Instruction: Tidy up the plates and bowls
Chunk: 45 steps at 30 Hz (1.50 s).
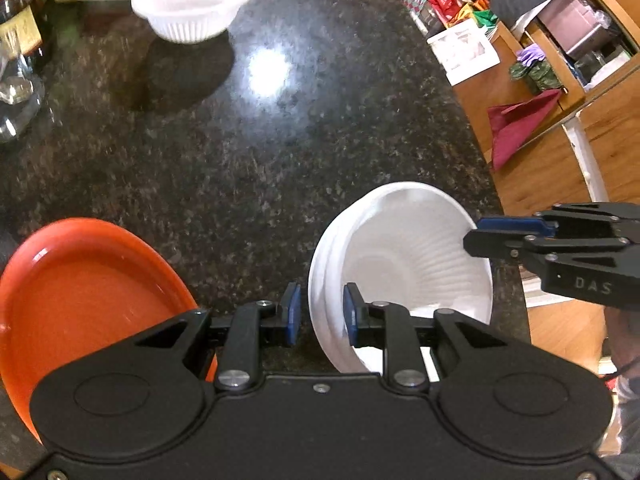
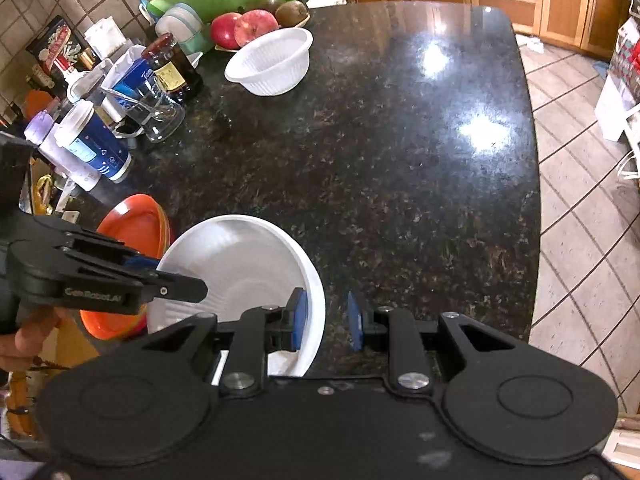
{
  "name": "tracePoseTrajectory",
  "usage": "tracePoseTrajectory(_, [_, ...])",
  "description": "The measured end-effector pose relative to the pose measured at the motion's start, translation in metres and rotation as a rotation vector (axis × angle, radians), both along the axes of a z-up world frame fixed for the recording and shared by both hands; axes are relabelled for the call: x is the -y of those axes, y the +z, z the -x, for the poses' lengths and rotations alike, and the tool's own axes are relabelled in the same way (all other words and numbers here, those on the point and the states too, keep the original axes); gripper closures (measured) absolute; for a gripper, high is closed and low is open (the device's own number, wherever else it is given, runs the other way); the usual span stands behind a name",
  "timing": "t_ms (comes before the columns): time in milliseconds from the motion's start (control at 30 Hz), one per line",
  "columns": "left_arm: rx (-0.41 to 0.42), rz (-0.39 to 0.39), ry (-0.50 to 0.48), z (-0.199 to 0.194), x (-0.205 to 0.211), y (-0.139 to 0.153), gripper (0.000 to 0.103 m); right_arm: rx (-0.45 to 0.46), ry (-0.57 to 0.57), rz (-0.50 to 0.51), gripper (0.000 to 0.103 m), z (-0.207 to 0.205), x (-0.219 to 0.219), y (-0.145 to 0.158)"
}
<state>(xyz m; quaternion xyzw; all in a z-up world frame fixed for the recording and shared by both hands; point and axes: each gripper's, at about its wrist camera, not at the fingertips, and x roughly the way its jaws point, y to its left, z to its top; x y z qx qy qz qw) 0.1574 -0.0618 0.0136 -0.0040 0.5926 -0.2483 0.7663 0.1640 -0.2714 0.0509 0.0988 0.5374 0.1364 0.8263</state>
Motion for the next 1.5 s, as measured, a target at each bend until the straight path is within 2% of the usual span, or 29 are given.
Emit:
tracePoseTrajectory(200, [0.1,0.0,0.009,0.003,-0.006,0.022,0.071,0.029,0.041,-0.007,0.078,-0.003,0.001,0.008])
tracePoseTrajectory(333, [0.159,-0.036,0.021,0.005,-0.004,0.025,0.07,0.033,0.074,-0.013,0.078,-0.008,0.001,0.008])
tracePoseTrajectory(633, [0.123,-0.042,0.06,0.002,0.001,0.011,0.07,-0.001,0.123,-0.049,0.077,-0.018,0.007,0.0])
tracePoseTrajectory(900, [0.206,0.001,0.141,-0.001,-0.015,0.036,0.07,0.082,0.165,-0.073,0.075,-0.031,0.015,0.024])
tracePoseTrajectory(1033, [0.268,-0.014,0.203,-0.017,-0.026,0.044,0.07,0.125,0.159,-0.103,0.067,-0.05,0.016,0.035])
tracePoseTrajectory(1167, [0.31,-0.047,0.243,-0.043,-0.034,0.046,0.07,0.201,0.171,-0.127,0.049,-0.069,0.009,0.05])
tracePoseTrajectory(1300, [0.313,-0.054,0.28,-0.075,-0.041,0.045,0.07,0.257,0.169,-0.082,0.047,-0.098,-0.007,0.066])
tracePoseTrajectory(1500, [0.304,-0.054,0.342,-0.122,-0.056,0.041,0.07,0.203,0.12,-0.152,0.047,-0.177,-0.022,0.072])
